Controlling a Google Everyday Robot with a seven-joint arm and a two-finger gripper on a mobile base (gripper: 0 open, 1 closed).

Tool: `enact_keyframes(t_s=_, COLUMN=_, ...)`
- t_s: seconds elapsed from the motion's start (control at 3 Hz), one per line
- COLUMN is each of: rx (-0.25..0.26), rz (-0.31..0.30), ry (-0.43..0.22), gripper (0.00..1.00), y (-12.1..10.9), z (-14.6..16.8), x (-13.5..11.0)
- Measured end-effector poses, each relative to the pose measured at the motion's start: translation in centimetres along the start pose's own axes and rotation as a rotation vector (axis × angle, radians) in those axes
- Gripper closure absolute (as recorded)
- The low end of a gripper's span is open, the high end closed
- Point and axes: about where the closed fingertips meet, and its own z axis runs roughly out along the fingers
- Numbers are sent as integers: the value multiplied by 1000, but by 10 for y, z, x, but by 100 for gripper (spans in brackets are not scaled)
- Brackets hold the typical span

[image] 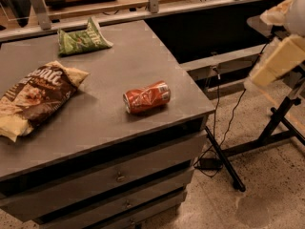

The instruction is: Move green jalapeno chip bag near coke can

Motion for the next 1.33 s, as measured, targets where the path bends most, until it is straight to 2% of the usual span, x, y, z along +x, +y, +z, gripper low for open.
enact_keyframes(t_s=0.33, rx=53, rz=91, ry=-260, gripper=0, y=-47, z=12, x=-41)
enact_keyframes(t_s=0.67, rx=66, rz=142, ry=-478, gripper=0, y=-79, z=31, x=-91)
enact_keyframes(t_s=1.0, rx=22, rz=172, ry=-602, gripper=0, y=-94, z=66, x=-145)
enact_keyframes(t_s=1.33, rx=20, rz=166, ry=-603, gripper=0, y=-93, z=69, x=-147)
